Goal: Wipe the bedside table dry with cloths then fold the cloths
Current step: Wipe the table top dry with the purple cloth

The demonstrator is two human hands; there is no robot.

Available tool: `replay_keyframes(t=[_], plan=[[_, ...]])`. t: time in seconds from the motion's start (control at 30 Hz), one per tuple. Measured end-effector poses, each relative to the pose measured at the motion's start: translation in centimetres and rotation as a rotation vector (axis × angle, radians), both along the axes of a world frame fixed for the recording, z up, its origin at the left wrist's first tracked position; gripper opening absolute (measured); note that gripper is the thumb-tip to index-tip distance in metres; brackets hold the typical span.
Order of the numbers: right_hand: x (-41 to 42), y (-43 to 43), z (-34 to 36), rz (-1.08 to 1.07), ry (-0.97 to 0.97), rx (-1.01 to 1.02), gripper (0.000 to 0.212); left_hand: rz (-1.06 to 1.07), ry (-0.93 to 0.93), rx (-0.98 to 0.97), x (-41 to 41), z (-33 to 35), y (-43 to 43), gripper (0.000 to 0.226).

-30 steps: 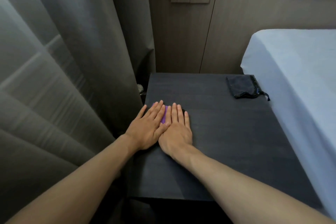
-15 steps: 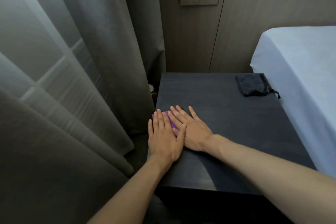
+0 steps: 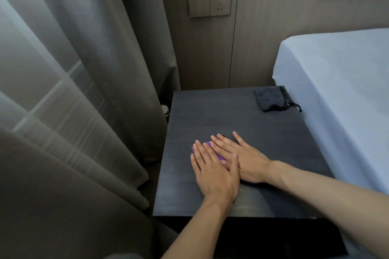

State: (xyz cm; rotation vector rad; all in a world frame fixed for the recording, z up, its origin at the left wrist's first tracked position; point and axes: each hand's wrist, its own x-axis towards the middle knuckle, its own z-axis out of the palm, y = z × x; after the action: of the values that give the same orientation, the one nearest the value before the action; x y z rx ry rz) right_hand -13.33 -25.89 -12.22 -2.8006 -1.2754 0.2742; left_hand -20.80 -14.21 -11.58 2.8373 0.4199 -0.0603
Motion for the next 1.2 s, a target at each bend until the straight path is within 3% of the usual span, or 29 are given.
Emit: replay_keyframes(t=[0.47,0.6,0.9,1.2], plan=[[-2.2,-11.3,-0.3,-0.244,-0.067,0.022,0.061,-0.288,-0.043,0.024,1.0,-0.1,-9.6,0.099],[-3.4,-13.5,-0.8,-0.393,-0.094,0.016,0.064,-0.405,-0.102,-0.026,1.9,-0.4,-11.4,0.096],[-7.3,-14.4,-2.0,-0.84,-0.281,0.074,0.062,-0.838,-0.047,0.103,4.3,-0.5,-13.5,0.091],[-10.1,-9.4,-2.1,-1.222,-0.184,0.176,0.067,-1.212,-0.055,0.16,5.6,-0.1,-11.4,0.077]])
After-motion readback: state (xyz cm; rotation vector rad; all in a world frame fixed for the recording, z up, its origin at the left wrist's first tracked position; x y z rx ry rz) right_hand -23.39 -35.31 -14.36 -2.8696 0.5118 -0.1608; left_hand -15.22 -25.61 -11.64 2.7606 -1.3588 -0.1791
